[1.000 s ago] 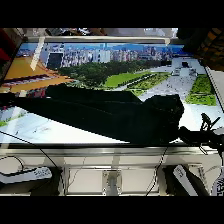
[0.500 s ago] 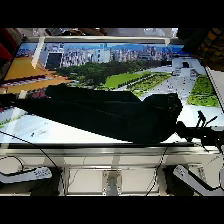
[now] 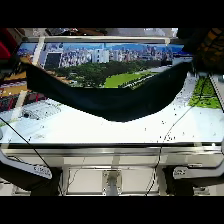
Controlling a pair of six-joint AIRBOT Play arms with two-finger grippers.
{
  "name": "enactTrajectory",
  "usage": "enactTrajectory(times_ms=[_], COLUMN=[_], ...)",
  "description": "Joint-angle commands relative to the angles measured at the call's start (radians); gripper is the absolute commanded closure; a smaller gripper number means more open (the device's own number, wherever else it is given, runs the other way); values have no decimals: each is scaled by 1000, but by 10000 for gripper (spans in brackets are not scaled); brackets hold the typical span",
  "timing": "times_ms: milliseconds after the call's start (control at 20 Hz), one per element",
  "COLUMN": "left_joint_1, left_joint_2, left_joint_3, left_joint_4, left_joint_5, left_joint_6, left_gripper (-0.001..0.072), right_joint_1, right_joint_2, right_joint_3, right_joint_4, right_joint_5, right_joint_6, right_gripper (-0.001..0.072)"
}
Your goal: Fold the clothes and pants, and hang the long-sleeved shirts on hangers.
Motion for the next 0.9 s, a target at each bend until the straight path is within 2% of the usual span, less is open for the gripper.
enactTrajectory(times_ms=[0,50,100,200,300,350,400,450,500,550,600,650,700,850], left_joint_1=[-41,-25,4,66,132,167,208,255,296,335,360,380,417,423], left_joint_2=[-140,-126,-101,-36,69,133,188,238,273,294,298,298,305,344], left_joint_3=[296,295,295,286,228,181,137,96,70,56,55,37,-6,-188], left_joint_4=[-346,-403,-441,-450,-468,-473,-453,-360,-211,-13,169,260,249,238], left_joint_5=[175,210,203,132,76,76,79,65,23,-69,-195,-261,-258,-299], left_joint_6=[-89,-48,37,196,399,467,480,434,348,270,236,204,131,211], left_gripper=[668,667,667,667,666,666,666,666,666,666,666,666,666,666], right_joint_1=[71,54,25,-57,-142,-180,-223,-270,-316,-351,-377,-393,-407,-433], right_joint_2=[-283,-279,-247,-138,-25,8,33,56,74,84,89,89,90,141], right_joint_3=[620,645,615,477,353,343,346,346,346,346,342,331,303,103], right_joint_4=[2,20,64,190,283,282,260,200,83,-53,-192,-291,-347,-375], right_joint_5=[-16,-65,-97,-79,6,54,96,143,211,300,404,485,524,492], right_joint_6=[232,229,164,-83,-368,-417,-404,-346,-252,-194,-175,-176,-163,-159], right_gripper=[699,700,700,699,698,698,699,699,699,698,698,698,699,699])
